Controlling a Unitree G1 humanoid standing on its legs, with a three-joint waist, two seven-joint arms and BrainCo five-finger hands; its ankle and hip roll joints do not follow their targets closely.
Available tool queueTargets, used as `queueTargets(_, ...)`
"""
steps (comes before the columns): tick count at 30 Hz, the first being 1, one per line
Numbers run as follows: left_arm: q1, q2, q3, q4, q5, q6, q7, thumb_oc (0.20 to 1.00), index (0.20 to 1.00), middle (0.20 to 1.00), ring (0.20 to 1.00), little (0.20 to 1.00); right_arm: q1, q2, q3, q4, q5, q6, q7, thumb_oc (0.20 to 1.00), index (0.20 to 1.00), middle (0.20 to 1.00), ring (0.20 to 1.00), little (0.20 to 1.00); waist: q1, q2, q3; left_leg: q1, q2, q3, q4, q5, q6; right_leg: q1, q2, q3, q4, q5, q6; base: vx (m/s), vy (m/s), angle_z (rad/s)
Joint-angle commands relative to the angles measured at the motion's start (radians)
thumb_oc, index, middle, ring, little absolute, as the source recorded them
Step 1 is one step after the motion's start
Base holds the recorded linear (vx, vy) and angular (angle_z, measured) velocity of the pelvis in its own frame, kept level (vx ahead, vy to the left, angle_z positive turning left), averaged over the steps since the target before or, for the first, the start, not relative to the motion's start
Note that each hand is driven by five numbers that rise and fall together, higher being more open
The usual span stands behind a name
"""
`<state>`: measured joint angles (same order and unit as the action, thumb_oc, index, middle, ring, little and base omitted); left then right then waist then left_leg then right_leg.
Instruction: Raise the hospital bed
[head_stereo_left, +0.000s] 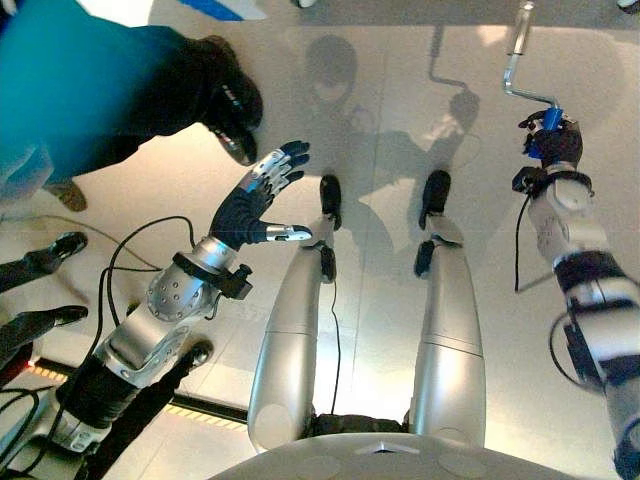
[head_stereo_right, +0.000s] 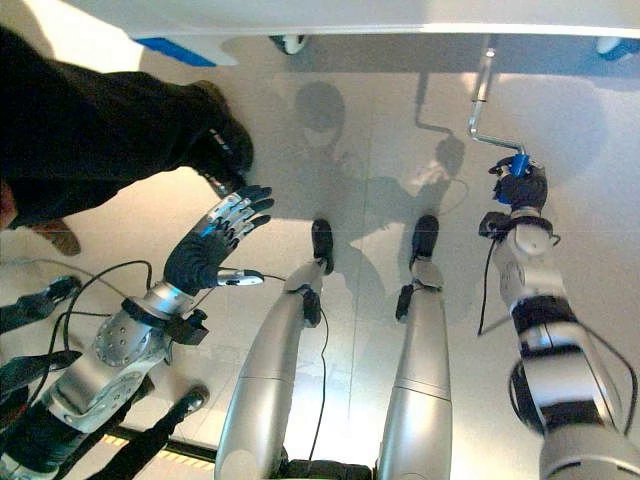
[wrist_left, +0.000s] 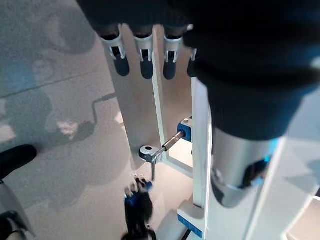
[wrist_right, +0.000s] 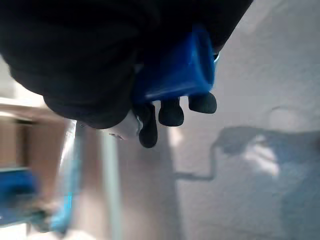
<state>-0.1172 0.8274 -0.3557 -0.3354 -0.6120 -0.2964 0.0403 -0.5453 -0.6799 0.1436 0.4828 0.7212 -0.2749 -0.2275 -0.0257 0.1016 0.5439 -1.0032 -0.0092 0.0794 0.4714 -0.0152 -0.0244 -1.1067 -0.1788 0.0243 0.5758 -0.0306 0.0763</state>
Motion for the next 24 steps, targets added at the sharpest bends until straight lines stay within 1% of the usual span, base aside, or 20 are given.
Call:
queueTargets(1,0.101,0.001,0.082,-0.092,-0.003,-0.039,0.003,1.0,1.0,1.0,1.0,1.0,0.161,-0.035,-0.224,-0.177,0.141,-0.216,-0.036,0.2,0.2,0.2,0.2,0.2,-0.055,-0.022,-0.024,0.051,0.024,-0.03,-0.032,-0.013,-0.019,0.05,0.039,-0.023,0.004,-0.022,0.027,0.0,0.0,0.0)
queueTargets(2,0.115,0.01,0.097,-0.101,0.0,-0.037,0.003,1.0,1.0,1.0,1.0,1.0,0.205,-0.017,-0.245,-0.251,0.127,-0.226,-0.036,0.2,0.2,0.2,0.2,0.2,-0.056,-0.027,-0.024,0.053,0.023,-0.032,-0.031,-0.013,-0.018,0.056,0.038,-0.026,0.003,-0.022,0.028,0.0,0.0,0.0)
queueTargets(4,0.134,0.021,0.123,-0.11,0.002,-0.037,0.005,1.0,1.0,1.0,1.0,1.0,0.241,0.004,-0.255,-0.373,0.143,-0.245,-0.006,0.2,0.2,0.2,0.2,0.2,-0.058,-0.034,-0.024,0.055,0.023,-0.037,-0.032,-0.013,-0.017,0.061,0.036,-0.03,-0.001,-0.019,0.029,0.0,0.002,0.02)
queueTargets(7,0.169,0.039,0.153,-0.122,0.007,-0.039,0.007,1.0,1.0,1.0,1.0,1.0,0.284,0.014,-0.25,-0.51,0.138,-0.249,0.024,0.2,0.2,0.2,0.2,0.2,-0.057,-0.042,-0.024,0.058,0.021,-0.041,-0.035,-0.009,-0.016,0.072,0.035,-0.034,-0.004,-0.017,0.03,0.0,-0.003,0.07)
queueTargets(9,0.178,0.053,0.168,-0.13,0.009,-0.041,0.008,1.0,1.0,1.0,1.0,1.0,0.281,0.01,-0.234,-0.549,0.141,-0.251,0.026,0.2,0.2,0.2,0.2,0.2,-0.054,-0.045,-0.024,0.062,0.019,-0.043,-0.04,-0.006,-0.016,0.079,0.034,-0.039,-0.01,-0.014,0.031,0.0,0.001,0.07)
queueTargets(13,0.196,0.072,0.183,-0.144,0.007,-0.045,0.005,1.0,1.0,1.0,1.0,1.0,0.277,-0.017,-0.189,-0.638,0.172,-0.245,0.072,0.2,0.2,0.2,0.2,0.2,-0.048,-0.055,-0.024,0.066,0.019,-0.046,-0.045,-0.001,-0.016,0.089,0.031,-0.047,-0.02,-0.008,0.032,0.0,0.002,0.03)
queueTargets(16,0.199,0.093,0.175,-0.151,0.007,-0.046,0.001,1.0,1.0,1.0,1.0,1.0,0.244,-0.073,-0.097,-0.713,0.223,-0.224,0.141,0.2,0.2,0.2,0.2,0.2,-0.037,-0.065,-0.024,0.069,0.02,-0.05,-0.05,0.005,-0.017,0.099,0.03,-0.052,-0.031,0.001,0.033,0.0,0.0,0.0)
queueTargets(17,0.2,0.093,0.175,-0.151,0.007,-0.046,0.001,1.0,1.0,1.0,1.0,1.0,0.243,-0.073,-0.097,-0.712,0.224,-0.224,0.142,0.2,0.2,0.2,0.2,0.2,-0.038,-0.065,-0.024,0.069,0.02,-0.05,-0.05,0.005,-0.017,0.099,0.03,-0.052,-0.031,0.001,0.033,0.0,0.0,0.0)
queueTargets(19,0.189,0.113,0.163,-0.146,0.015,-0.05,0.005,1.0,1.0,1.0,1.0,1.0,0.174,-0.1,0.007,-0.748,0.243,-0.2,0.168,0.2,0.2,0.2,0.2,0.2,-0.025,-0.068,-0.024,0.073,0.018,-0.053,-0.053,0.008,-0.017,0.107,0.028,-0.056,-0.036,0.007,0.033,0.0,0.0,0.0)
queueTargets(20,0.19,0.113,0.164,-0.146,0.016,-0.05,0.005,1.0,1.0,1.0,1.0,1.0,0.173,-0.1,0.008,-0.747,0.243,-0.201,0.168,0.2,0.2,0.2,0.2,0.2,-0.026,-0.068,-0.024,0.073,0.018,-0.054,-0.053,0.008,-0.017,0.106,0.028,-0.056,-0.036,0.007,0.033,0.0,0.0,0.0)
queueTargets(22,0.176,0.117,0.154,-0.142,0.018,-0.053,0.009,1.0,1.0,1.0,1.0,1.0,0.09,-0.096,0.095,-0.753,0.245,-0.188,0.168,0.2,0.2,0.2,0.2,0.2,-0.013,-0.067,-0.024,0.075,0.017,-0.056,-0.055,0.011,-0.016,0.112,0.027,-0.056,-0.043,0.011,0.033,0.0,0.0,0.0)
queueTargets(23,0.162,0.118,0.147,-0.14,0.018,-0.055,0.015,1.0,1.0,1.0,1.0,1.0,0.001,-0.089,0.172,-0.737,0.246,-0.176,0.166,0.2,0.2,0.2,0.2,0.2,-0.001,-0.064,-0.024,0.08,0.015,-0.058,-0.061,0.014,-0.015,0.117,0.025,-0.06,-0.05,0.015,0.033,0.0,0.0,0.0)
queueTargets(24,0.163,0.117,0.149,-0.14,0.018,-0.055,0.015,1.0,1.0,1.0,1.0,1.0,-0.002,-0.088,0.175,-0.735,0.246,-0.177,0.166,0.2,0.2,0.2,0.2,0.2,-0.003,-0.064,-0.024,0.079,0.015,-0.058,-0.061,0.015,-0.015,0.117,0.025,-0.06,-0.05,0.015,0.033,0.0,0.0,0.0)
